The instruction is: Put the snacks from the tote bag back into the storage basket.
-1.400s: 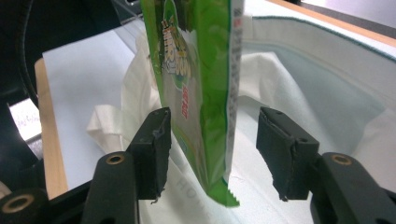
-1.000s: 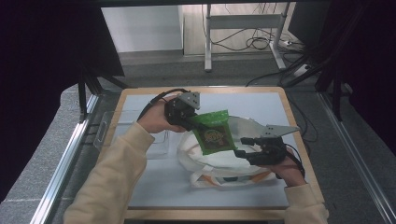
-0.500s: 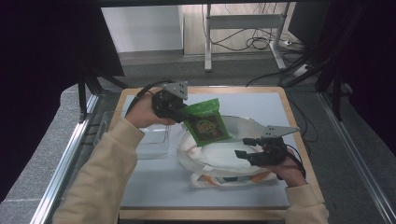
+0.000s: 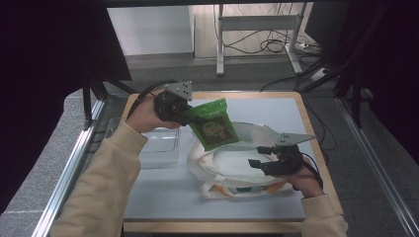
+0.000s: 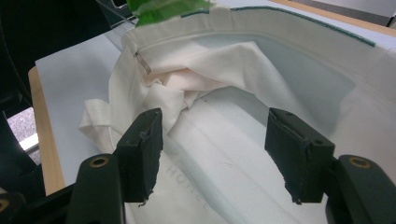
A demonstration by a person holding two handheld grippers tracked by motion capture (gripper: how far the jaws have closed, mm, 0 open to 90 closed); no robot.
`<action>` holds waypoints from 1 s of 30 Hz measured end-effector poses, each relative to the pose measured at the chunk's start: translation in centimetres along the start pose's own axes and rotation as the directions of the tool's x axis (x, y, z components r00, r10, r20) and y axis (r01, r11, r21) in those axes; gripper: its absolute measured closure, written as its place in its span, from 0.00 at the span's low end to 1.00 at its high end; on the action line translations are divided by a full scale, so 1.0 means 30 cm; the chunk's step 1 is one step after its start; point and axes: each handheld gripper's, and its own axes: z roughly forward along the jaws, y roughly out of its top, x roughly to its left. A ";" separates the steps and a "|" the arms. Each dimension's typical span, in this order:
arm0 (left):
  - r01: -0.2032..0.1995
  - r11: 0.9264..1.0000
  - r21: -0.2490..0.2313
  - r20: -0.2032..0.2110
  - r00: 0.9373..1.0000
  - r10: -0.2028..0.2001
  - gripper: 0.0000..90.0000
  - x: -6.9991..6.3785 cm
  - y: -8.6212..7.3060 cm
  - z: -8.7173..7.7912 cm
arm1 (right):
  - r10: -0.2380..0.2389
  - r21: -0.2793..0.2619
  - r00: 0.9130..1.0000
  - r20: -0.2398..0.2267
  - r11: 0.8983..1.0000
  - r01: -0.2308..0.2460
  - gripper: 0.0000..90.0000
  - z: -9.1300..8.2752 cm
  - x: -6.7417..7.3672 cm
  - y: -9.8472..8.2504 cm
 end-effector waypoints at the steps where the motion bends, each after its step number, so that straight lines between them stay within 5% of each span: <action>1: 0.003 1.000 -0.002 -0.002 1.000 -0.003 0.85 0.000 0.000 -0.004 | 0.001 0.003 1.000 0.000 1.000 -0.001 0.41 0.001 0.000 -0.001; 30: 0.047 0.999 -0.026 -0.082 0.995 -0.049 0.85 0.036 -0.052 -0.161 | 0.004 0.016 1.000 0.010 1.000 -0.004 0.41 0.011 -0.005 -0.006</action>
